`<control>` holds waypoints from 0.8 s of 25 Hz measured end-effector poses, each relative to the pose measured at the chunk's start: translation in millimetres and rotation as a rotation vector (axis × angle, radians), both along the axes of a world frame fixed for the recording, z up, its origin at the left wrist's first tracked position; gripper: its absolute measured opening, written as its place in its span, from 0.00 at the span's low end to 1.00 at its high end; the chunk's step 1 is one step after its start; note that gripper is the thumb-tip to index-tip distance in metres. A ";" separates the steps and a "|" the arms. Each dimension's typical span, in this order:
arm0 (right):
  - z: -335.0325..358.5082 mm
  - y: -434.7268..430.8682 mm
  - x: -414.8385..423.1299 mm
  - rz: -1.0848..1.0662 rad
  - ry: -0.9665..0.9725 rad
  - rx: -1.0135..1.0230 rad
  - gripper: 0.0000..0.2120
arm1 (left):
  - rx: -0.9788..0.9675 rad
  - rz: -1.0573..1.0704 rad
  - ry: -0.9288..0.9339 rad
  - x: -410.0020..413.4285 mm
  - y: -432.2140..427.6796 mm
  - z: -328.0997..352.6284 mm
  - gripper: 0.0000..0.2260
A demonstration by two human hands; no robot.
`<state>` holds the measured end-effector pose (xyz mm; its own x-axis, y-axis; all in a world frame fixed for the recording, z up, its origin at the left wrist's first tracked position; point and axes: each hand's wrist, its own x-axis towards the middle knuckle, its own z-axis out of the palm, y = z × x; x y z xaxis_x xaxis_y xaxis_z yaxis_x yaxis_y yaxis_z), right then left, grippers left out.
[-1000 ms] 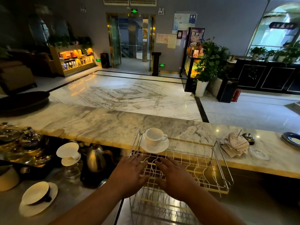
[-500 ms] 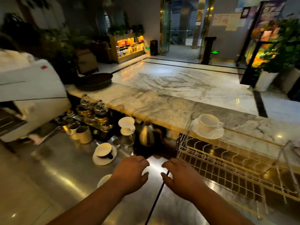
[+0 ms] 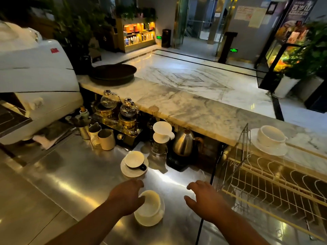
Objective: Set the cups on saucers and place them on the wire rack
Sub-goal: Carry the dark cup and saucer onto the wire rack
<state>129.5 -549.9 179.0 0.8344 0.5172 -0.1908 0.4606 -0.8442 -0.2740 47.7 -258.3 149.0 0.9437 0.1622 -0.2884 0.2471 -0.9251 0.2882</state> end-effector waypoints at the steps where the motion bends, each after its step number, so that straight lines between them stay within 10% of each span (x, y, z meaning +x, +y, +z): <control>1: -3.9 6.7 -1.8 -0.017 0.021 -0.001 0.25 | -0.014 0.014 0.013 -0.3 9.3 -3.0 0.26; 20: -72.3 96.5 30.8 0.070 0.162 0.041 0.18 | 0.107 0.150 0.220 -13.9 73.7 -36.7 0.26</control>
